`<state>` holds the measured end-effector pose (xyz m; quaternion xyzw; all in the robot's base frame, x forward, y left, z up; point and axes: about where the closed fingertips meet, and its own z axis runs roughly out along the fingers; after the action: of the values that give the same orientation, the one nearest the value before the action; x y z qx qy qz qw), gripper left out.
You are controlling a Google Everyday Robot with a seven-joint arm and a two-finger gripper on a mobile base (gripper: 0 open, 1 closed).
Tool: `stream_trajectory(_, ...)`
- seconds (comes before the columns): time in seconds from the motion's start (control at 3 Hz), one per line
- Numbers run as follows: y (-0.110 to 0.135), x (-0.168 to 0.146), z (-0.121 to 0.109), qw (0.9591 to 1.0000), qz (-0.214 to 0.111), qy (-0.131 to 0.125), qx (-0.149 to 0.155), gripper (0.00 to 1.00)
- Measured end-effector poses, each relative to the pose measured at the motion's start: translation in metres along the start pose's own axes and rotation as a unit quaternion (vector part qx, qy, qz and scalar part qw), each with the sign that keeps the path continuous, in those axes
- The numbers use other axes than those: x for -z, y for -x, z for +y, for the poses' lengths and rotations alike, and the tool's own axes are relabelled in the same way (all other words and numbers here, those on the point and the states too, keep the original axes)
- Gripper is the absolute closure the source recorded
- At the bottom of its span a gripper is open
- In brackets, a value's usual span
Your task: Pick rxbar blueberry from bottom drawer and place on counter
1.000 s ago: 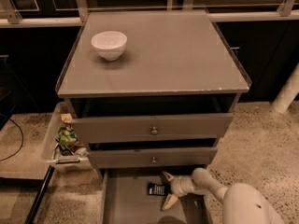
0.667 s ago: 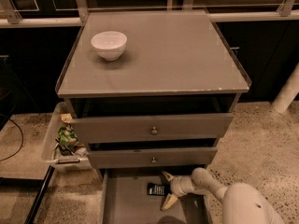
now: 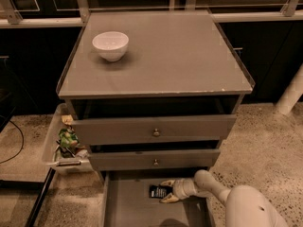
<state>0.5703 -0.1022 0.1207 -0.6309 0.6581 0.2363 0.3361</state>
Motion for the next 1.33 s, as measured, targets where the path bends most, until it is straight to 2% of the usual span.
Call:
stream_trajectory(0.67, 0.0, -0.0001, 0.0001, 1.0, 0.0, 0.0, 0.0, 0.87)
stream_trajectory(1.0, 0.0001, -0.0002, 0.0001, 1.0, 0.0, 0.0, 0.0, 1.0)
stream_trajectory(1.33, 0.0034, 0.008, 0.0064, 1.0, -0.007, 0.002, 0.0, 1.0)
